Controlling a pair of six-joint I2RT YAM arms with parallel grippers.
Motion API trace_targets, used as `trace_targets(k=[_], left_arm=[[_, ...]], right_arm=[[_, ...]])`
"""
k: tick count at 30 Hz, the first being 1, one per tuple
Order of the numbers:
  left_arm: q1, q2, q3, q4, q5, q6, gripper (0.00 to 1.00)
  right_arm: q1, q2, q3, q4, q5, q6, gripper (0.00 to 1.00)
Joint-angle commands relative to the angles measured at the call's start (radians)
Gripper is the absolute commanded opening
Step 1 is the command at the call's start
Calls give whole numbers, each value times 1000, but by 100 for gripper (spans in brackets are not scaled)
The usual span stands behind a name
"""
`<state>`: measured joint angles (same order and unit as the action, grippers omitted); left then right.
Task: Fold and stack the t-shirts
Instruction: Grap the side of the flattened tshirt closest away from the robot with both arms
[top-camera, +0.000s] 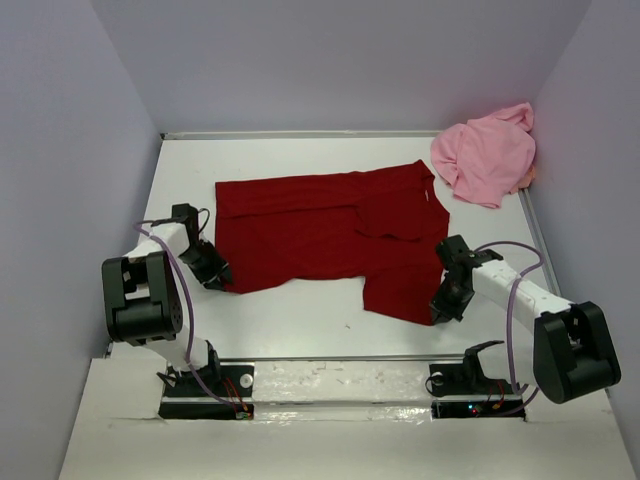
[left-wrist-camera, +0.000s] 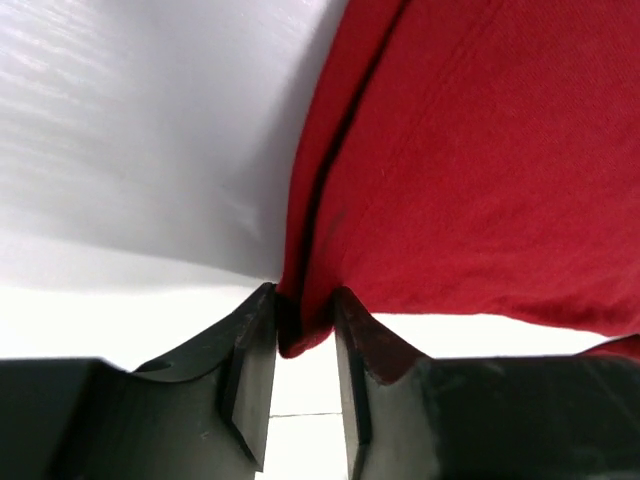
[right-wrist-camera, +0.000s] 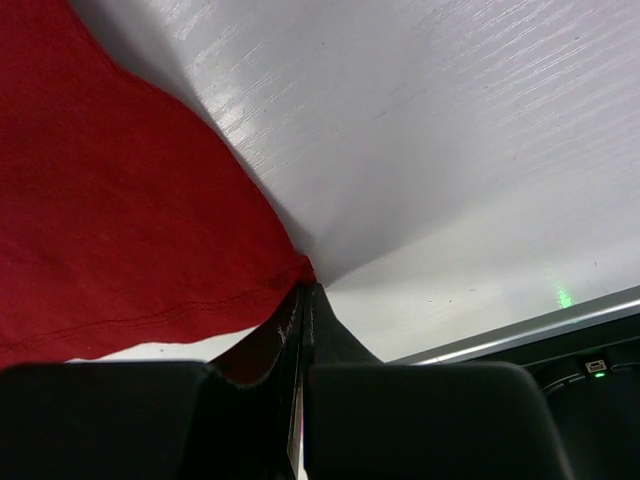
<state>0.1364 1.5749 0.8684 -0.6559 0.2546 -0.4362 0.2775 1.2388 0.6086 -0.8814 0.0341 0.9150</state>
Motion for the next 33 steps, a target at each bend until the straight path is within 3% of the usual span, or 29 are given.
trace_targets(k=[1,2,5,17,33], left_arm=[[-6,-67,50,-92,-2,22,44],[-6,-73,63,-99,-2,25,51],[-4,-79,75,-120,-3,31,55],[-6,-148,-55,-116,17,28,55],[12,-161,-68,-68,0,2,53]], right_arm=[[11,7,34,4,24,-2,0],[11,7,34,5,23,-2,0],[11,8,33,7,20,-4,0],[11,11,36,9,18,-5,0],[11,10,37,13,16,-7,0]])
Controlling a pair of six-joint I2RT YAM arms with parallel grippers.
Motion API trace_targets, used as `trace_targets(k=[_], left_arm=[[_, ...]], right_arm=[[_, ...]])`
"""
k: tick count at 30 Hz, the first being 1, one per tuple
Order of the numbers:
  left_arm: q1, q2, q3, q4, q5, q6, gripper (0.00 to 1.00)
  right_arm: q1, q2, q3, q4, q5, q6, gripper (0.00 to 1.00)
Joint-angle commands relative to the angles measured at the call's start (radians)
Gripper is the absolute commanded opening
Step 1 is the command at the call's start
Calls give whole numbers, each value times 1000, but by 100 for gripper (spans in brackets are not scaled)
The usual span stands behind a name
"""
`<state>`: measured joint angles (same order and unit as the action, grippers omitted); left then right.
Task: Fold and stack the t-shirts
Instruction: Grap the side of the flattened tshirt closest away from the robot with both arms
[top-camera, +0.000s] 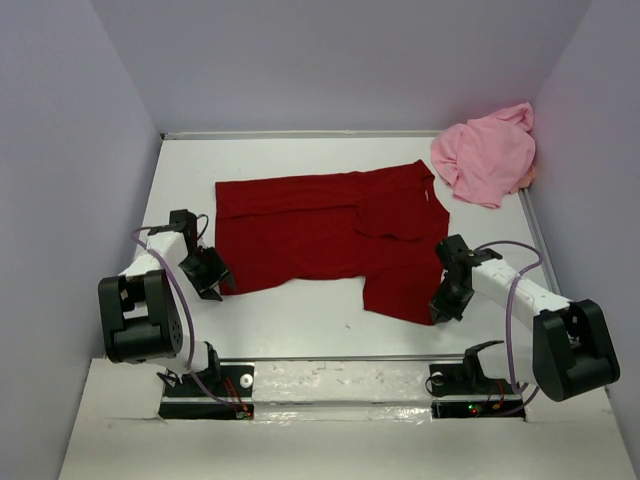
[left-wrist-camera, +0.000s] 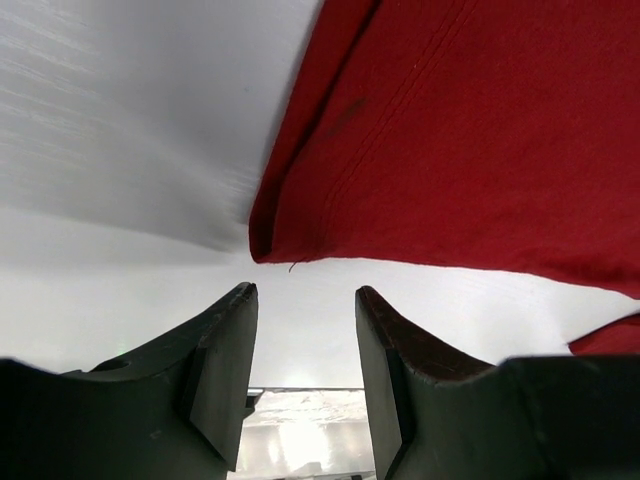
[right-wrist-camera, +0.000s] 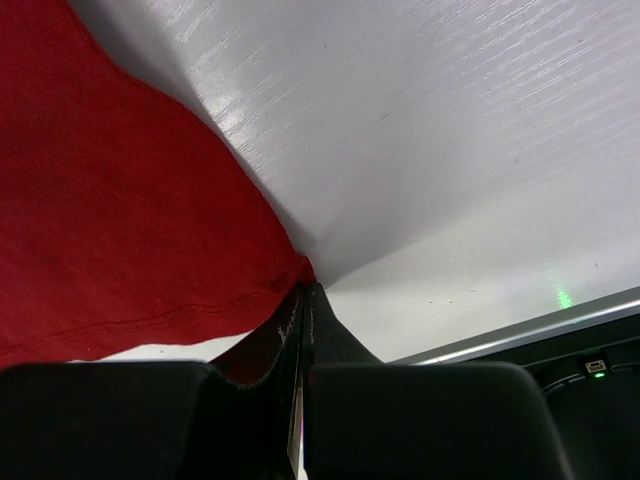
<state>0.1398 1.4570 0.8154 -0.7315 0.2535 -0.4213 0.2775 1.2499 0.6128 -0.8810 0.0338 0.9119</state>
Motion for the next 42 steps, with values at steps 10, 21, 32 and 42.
trace_targets(k=[10,21,32,42], left_arm=[[50,-35,-12,23,-25,-16,53],[58,-17,-33,53,-17,-14,46],[60,5,-65,84,-10,-11,44],[61,19,-50,98,-5,-16,40]], right_arm=[[11,8,42,13,21,-11,0],[11,11,44,16,18,-13,0],[11,3,44,13,20,-13,0],[11,11,54,11,20,-21,0]])
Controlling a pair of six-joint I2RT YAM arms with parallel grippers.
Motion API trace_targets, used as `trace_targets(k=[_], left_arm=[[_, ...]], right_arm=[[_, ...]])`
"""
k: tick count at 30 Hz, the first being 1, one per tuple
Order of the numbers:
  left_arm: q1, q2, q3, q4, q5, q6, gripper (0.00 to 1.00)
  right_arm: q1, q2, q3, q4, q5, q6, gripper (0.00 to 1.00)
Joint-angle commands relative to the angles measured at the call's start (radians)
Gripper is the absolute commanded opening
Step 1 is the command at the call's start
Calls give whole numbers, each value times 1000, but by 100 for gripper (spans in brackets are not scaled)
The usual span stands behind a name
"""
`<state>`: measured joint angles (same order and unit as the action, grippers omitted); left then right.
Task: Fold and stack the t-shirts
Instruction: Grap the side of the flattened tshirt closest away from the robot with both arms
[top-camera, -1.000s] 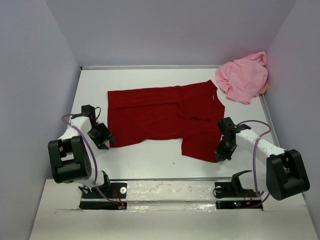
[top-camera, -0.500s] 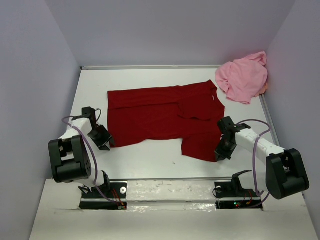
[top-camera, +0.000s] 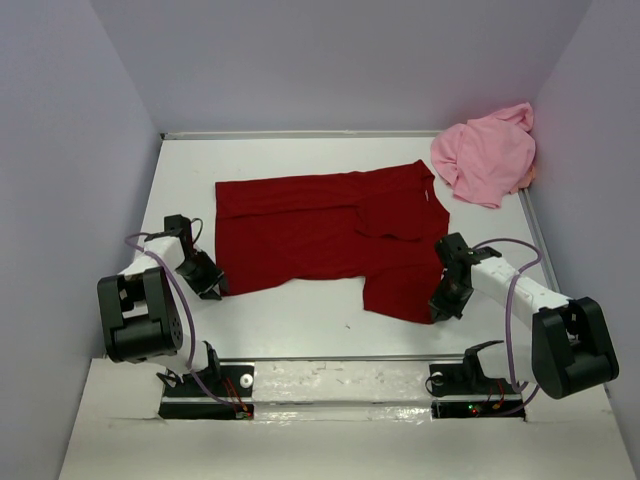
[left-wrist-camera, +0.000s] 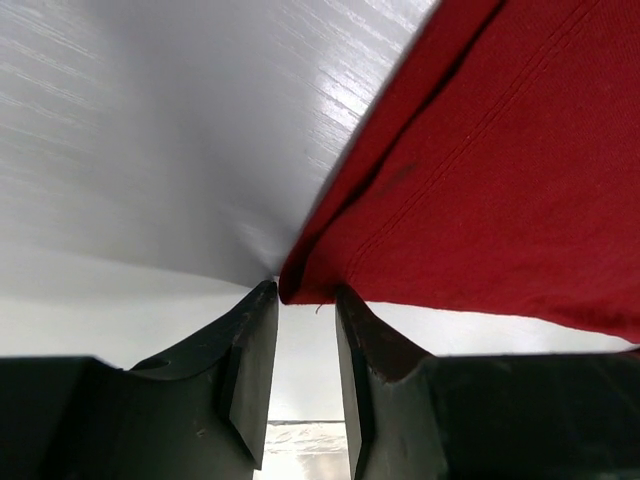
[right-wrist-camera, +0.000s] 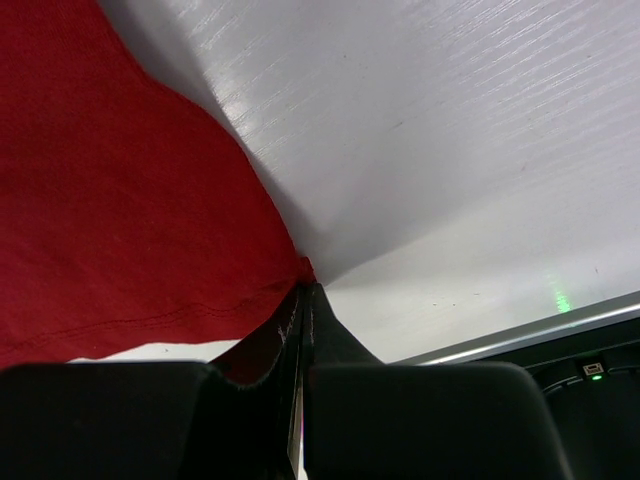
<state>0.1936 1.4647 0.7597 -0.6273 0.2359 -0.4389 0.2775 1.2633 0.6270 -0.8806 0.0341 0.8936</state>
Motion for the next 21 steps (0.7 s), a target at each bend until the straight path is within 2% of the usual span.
trace_targets(k=[1,5,6,11,21], left_arm=[[7,11,6,-5,13,2,40],[7,19,1,8,11,0,39],[7,25,-6,17,11,3,35],[9,26,-22,43,17,6,0],[9,-4,-2,9,17,9,0]], right_arm=[[11,-2,40,11,21,-2,0],[11,-2,42,12,20,-2,0],[11,-4,42,12,21,-2,0],[11,-7,43,8,21,-2,0],[11,-13,82,-9,21,-5,0]])
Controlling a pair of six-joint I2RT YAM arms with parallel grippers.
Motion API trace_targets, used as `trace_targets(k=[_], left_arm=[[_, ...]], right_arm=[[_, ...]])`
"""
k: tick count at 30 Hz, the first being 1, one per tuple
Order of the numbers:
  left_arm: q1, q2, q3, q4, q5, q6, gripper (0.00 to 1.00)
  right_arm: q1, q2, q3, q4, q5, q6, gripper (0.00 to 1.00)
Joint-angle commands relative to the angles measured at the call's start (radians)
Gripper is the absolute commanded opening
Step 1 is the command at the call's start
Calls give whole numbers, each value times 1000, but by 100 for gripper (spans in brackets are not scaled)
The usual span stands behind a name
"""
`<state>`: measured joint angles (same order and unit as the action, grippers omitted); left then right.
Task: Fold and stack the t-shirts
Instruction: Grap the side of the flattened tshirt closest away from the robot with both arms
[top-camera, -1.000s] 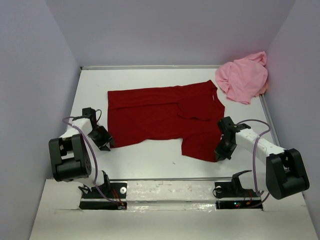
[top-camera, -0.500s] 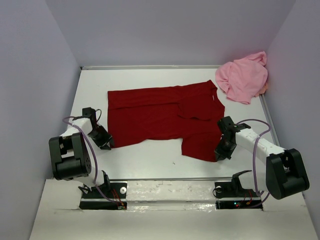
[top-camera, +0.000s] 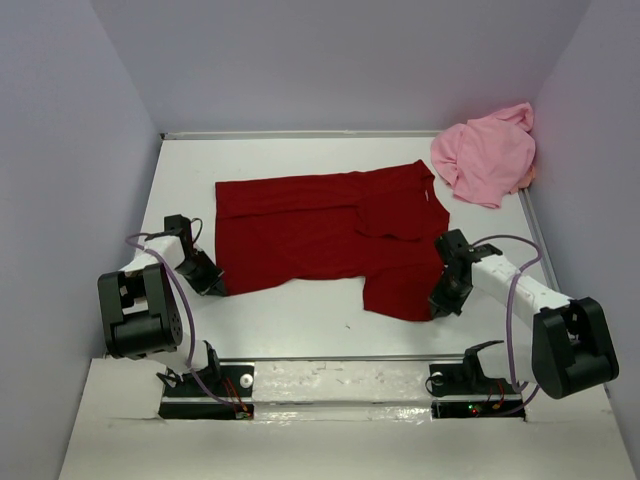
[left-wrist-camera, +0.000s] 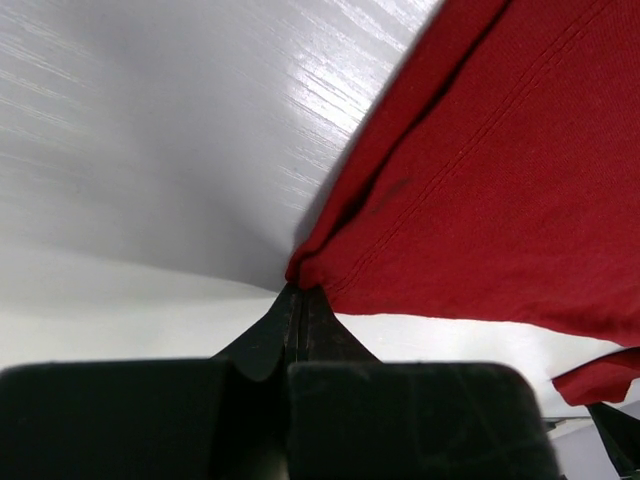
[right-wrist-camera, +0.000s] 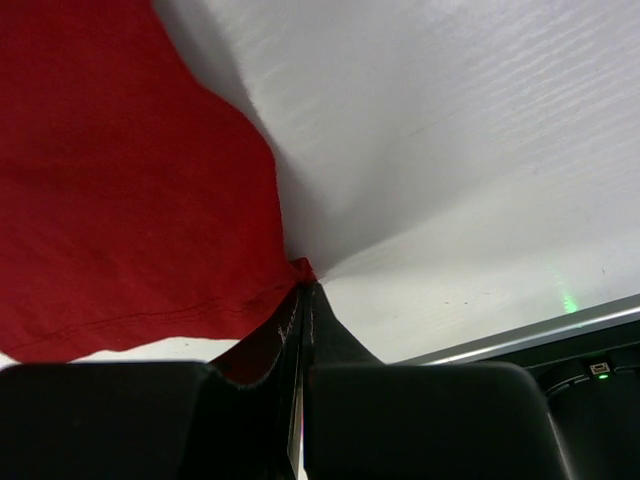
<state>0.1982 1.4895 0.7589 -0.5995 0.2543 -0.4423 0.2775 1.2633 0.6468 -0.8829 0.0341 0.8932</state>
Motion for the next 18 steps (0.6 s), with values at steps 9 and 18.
trace_targets(k=[9,18], left_arm=[[4,-80,71,-19,42,31,0],[4,-74,103,-40,14,40,0]], right_arm=[[11,-9,229,-67,59,-42,0],[11,70,362,-87,122,-105,0]])
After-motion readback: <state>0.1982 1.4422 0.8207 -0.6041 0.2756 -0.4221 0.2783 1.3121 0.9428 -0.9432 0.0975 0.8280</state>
